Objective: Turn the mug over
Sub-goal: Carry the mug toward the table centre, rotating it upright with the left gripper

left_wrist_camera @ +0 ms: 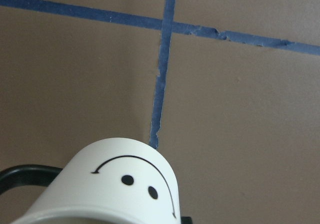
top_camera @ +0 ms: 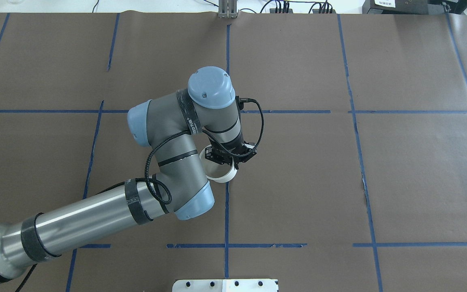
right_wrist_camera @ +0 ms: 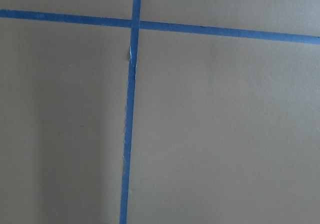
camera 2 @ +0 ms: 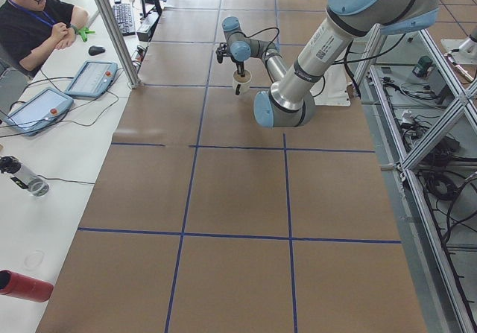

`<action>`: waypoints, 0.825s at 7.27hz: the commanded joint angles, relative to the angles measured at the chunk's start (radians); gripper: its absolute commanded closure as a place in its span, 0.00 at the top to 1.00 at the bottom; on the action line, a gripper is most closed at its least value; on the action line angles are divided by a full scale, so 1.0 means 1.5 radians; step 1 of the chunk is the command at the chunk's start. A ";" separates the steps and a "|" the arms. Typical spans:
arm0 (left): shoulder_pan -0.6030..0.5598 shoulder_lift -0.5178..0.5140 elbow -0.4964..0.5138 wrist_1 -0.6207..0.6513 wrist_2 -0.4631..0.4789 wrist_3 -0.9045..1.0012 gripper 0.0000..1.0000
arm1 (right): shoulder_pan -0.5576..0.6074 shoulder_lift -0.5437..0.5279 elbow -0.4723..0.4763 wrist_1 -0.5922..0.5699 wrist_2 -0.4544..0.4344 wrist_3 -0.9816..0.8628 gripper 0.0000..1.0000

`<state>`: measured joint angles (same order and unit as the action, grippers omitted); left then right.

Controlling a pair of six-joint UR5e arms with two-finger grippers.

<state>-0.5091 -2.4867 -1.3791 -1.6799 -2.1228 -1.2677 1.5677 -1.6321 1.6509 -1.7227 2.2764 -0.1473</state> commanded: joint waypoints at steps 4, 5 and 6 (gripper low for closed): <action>0.030 -0.023 -0.003 0.000 0.041 -0.055 1.00 | 0.000 0.000 0.000 0.000 0.000 0.000 1.00; 0.013 -0.018 -0.033 0.003 0.040 -0.052 1.00 | 0.000 0.000 0.000 0.000 0.000 0.000 1.00; -0.012 0.007 -0.089 0.019 0.039 -0.048 1.00 | 0.000 0.000 0.000 0.000 0.000 0.000 1.00</action>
<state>-0.4903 -2.5075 -1.4320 -1.6709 -2.0651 -1.3427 1.5677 -1.6321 1.6507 -1.7227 2.2764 -0.1473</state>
